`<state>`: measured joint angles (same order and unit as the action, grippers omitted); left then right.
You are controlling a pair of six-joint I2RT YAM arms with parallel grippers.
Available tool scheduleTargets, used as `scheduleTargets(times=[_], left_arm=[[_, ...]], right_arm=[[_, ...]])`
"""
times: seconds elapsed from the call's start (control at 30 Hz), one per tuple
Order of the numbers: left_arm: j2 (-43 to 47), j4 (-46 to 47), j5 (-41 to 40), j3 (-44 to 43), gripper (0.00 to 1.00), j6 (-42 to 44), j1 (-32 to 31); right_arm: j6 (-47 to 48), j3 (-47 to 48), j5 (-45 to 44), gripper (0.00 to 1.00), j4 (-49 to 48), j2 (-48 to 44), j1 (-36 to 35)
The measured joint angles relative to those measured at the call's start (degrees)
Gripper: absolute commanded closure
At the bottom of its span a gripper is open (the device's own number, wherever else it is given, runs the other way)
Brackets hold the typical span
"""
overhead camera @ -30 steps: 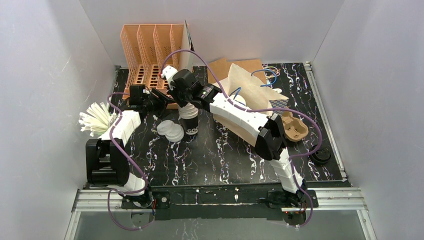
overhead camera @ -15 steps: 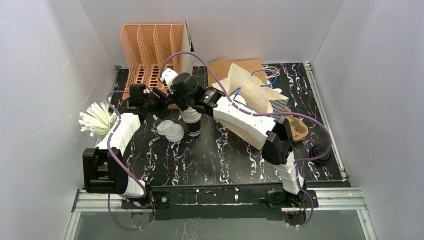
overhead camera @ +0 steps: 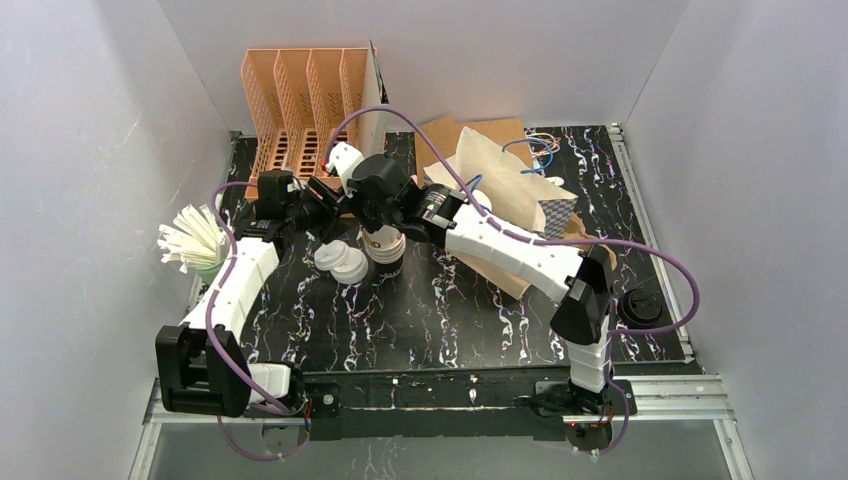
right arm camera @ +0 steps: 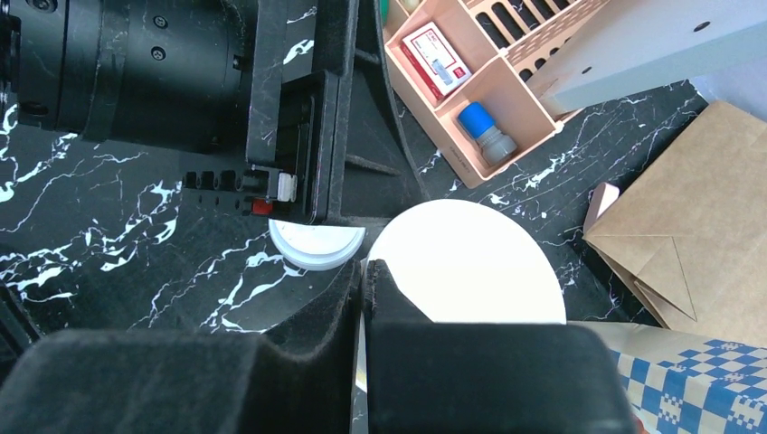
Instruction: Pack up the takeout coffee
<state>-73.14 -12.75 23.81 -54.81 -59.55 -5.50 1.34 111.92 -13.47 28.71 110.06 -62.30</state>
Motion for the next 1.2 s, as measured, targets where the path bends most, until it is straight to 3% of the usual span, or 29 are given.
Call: scheduleTargets(times=[0.3,0.6,0.9,1.2], left_arm=[[2.0,-7.7,-0.1,-0.5,0.38,4.5,-0.2],[2.0,-15.5,-1.7,-6.1,0.35,11.4,-1.3],[2.0,-19.6,-2.6,-9.4,0.36,14.8,-1.4],[2.0,-23.5,-3.2,-11.7,0.35,16.8,-1.5]], right_arm=[[-0.1,-0.1,-1.7,0.99,1.2,-3.5,-1.6],[2.0,-9.6,-4.3,0.99,-2.8,-19.2,-3.1],[3.6,-38.5,-3.8,0.99,-11.5,-39.5,-6.9],[7.5,-61.1,-5.0,0.99,-26.9,-45.2,-13.7]])
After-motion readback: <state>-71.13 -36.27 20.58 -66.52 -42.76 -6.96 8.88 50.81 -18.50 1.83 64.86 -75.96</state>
